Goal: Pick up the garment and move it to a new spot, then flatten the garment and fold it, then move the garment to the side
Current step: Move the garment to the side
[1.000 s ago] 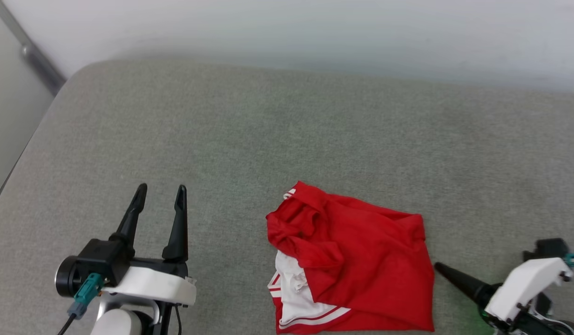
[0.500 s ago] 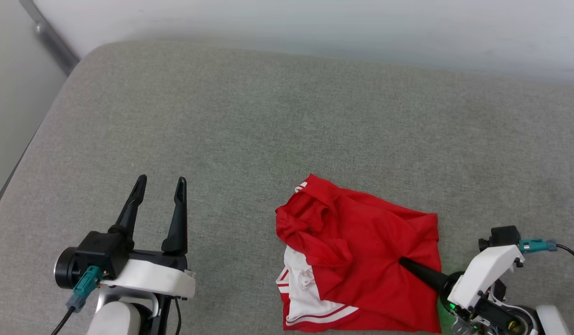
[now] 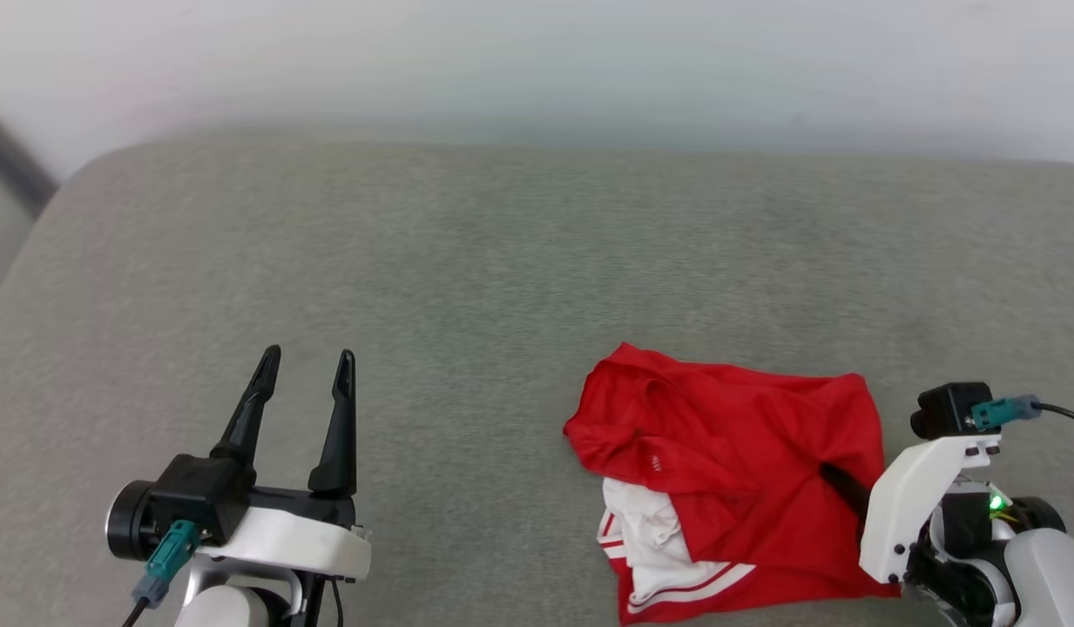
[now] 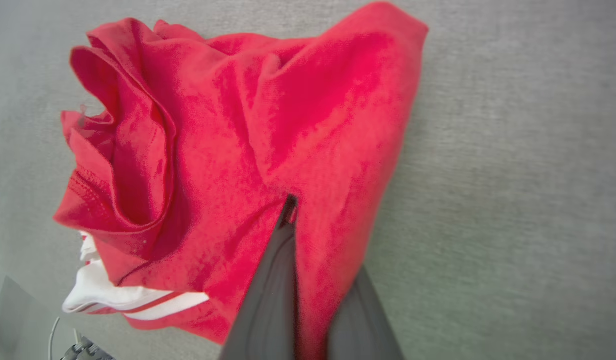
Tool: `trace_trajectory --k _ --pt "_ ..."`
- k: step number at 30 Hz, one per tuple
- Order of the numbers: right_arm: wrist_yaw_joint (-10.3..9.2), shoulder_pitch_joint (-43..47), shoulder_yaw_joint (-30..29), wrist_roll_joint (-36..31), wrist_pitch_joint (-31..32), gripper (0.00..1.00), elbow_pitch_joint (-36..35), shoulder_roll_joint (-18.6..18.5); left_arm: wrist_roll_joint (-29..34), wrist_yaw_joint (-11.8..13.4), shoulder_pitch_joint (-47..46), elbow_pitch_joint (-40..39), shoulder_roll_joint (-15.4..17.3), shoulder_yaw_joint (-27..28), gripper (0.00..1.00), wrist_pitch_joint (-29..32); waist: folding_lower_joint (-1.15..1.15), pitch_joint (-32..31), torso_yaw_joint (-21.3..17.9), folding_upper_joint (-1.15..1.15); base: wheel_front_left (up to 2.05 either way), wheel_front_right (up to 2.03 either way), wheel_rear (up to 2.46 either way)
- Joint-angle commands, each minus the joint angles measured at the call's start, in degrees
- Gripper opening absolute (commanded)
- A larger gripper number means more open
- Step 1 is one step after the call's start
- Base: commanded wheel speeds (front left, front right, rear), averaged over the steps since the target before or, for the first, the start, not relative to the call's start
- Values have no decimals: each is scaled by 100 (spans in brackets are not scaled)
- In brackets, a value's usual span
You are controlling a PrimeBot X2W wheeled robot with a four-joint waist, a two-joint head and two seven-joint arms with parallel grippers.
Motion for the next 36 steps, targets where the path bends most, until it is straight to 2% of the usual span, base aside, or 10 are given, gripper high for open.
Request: trace_trajectory --k 1,9,10,17,24,29,36 --pt "-3 -141 -42 -334 70 0 30 9 16 1 65 -62 6 9 100 -12 0 -57 -411 0 0 0 0" --pt "-3 -696 -121 -1299 97 0 281 122 27 -64 -30 -251 46 -58 100 -12 0 272 -1226 0 0 0 0" --pt "-3 -696 -121 -1299 97 0 281 122 27 -64 -30 -251 46 -58 100 -12 0 272 -1226 0 0 0 0" --pt "-4 -1493 -419 -2067 -271 0 774 -134 50 -158 -336 -562 206 -151 100 4 0 957 -1691 0 0 0 0" --pt "-4 -2207 -1227 -2958 -581 0 1178 -387 109 -256 -737 -1000 487 -307 100 113 0 1705 -1922 0 0 0 0" --pt "-4 -2601 -1910 -3460 -900 0 1401 -521 153 -321 -1083 -1327 701 -495 100 221 0 2179 -1937 0 0 0 0" --pt "-5 -3028 -3004 -4205 -1386 0 1504 -270 136 -359 -1496 -1757 939 -764 100 377 0 2688 -1876 0 0 0 0"
